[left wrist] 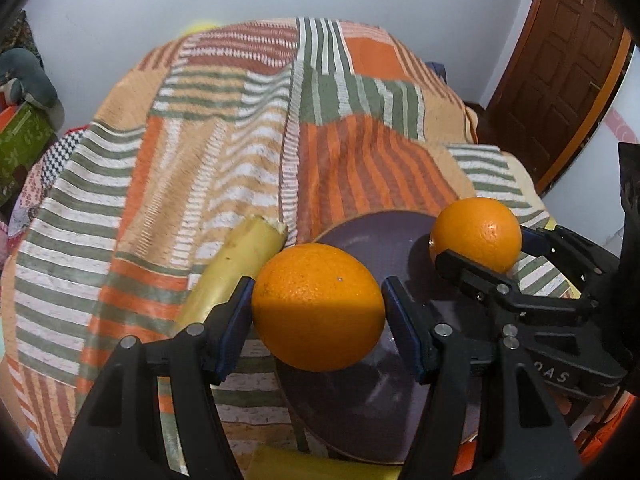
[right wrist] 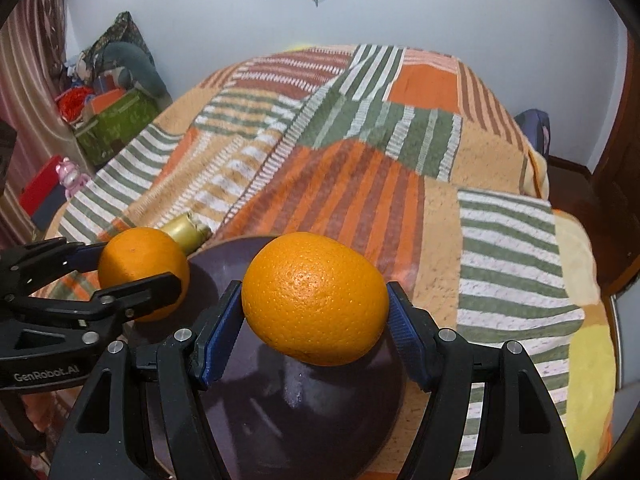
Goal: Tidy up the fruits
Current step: 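Carry both oranges onto the purple plate and open both tools, then grasp the pale yellow corn cob on the quilt with the right tool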
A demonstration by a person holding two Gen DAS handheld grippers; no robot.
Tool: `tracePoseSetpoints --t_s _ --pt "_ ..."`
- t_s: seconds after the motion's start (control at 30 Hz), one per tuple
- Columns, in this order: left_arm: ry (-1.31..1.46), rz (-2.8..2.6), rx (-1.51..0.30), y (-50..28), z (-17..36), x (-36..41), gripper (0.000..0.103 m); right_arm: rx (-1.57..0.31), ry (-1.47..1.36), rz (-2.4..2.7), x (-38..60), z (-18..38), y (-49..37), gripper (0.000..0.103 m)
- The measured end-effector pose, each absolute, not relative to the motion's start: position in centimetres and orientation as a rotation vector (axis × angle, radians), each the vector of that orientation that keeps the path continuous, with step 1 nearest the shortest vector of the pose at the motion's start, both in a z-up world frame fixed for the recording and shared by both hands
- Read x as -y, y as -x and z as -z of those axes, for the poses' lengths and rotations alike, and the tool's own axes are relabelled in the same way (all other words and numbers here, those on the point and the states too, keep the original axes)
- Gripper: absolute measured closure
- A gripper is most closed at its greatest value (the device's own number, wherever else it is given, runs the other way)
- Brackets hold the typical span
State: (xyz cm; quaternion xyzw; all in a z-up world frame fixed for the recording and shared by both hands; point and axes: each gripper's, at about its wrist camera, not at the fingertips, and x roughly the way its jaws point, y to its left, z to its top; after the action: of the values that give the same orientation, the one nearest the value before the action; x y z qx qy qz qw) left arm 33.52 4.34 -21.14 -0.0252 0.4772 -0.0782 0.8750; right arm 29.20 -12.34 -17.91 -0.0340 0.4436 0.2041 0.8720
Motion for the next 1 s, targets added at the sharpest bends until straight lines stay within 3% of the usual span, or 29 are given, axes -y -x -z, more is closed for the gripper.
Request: tracePoseSetpoints --t_s 0.57,0.77,1.0 --pt "0.065 0.192 -1.07 -34.5 22.6 -4.7 0.038 -0.977 0.081 -0.453 12.3 18.8 -29.9 0.036" --pt "0.048 0.171 -1.001 -33.5 20.6 -4.9 0.025 -0.975 0.108 -0.447 12.1 18.5 -29.4 0.024" --pt "0.036 0.158 -0.94 -31.6 18.1 -5.3 0.025 -0.938 0.113 -0.445 12.2 17.0 -28.4 0.02"
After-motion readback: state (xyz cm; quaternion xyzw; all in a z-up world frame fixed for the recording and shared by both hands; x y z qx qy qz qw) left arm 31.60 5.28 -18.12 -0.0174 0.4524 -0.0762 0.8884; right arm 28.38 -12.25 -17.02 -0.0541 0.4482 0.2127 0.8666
